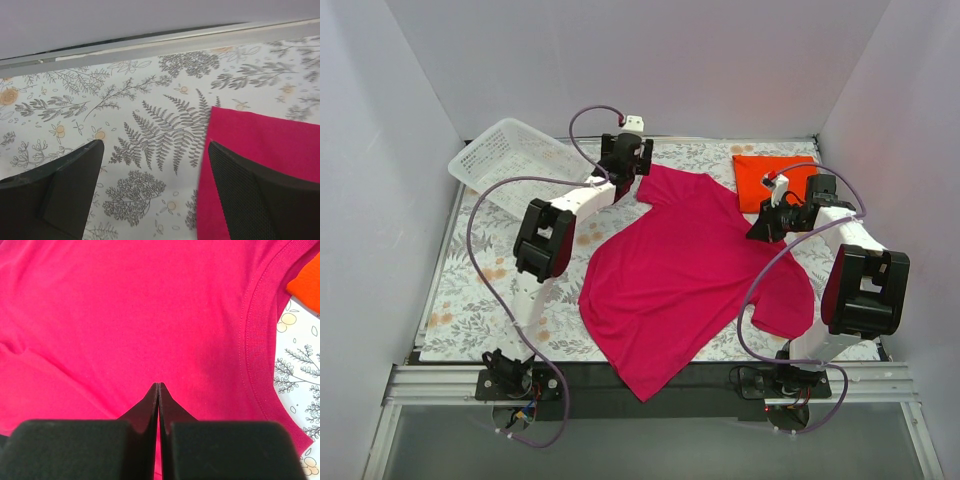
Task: Fold and stack the t-shirts
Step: Flatten the tshirt out
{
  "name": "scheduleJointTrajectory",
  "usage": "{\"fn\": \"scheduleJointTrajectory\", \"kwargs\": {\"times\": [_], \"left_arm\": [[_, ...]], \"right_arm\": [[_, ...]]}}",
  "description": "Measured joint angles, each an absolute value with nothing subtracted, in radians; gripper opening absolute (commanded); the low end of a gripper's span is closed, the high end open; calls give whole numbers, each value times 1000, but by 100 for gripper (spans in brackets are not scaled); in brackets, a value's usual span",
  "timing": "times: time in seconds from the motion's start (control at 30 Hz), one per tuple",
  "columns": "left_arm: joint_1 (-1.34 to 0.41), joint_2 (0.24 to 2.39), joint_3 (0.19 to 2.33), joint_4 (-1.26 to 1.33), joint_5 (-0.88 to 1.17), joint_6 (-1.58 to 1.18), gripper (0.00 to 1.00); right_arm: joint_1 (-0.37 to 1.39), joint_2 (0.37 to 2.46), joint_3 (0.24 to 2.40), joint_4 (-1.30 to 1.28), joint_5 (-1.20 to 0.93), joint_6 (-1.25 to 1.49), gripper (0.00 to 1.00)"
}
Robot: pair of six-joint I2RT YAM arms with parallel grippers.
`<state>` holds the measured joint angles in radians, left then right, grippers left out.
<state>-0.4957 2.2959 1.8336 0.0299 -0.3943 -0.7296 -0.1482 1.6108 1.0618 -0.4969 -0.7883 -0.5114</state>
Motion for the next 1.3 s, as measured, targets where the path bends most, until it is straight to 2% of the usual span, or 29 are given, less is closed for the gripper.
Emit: {"fn": "scheduleJointTrajectory", "kwargs": {"times": [0.07,0.23,0.77,1.0,1.3], "left_arm": [[-497,2372,1889,44,-442,-684,86],[-490,2484,1945,107,-546,-572,89],[-438,2483,1827,271,-665,-315,94],[-439,2372,1629,255,-730,-313,94],[-445,2075,1338,269,-752,-393,94]], "right_arm": [[-148,1611,1060,-497,-789,-511,5],[-148,1611,1048,-498,-788,-511,4],[-148,1608,1048,-497,-789,-511,4],[-148,1594,1048,-497,-793,-512,4],[-148,1589,1048,-497,-797,-513,4]]}}
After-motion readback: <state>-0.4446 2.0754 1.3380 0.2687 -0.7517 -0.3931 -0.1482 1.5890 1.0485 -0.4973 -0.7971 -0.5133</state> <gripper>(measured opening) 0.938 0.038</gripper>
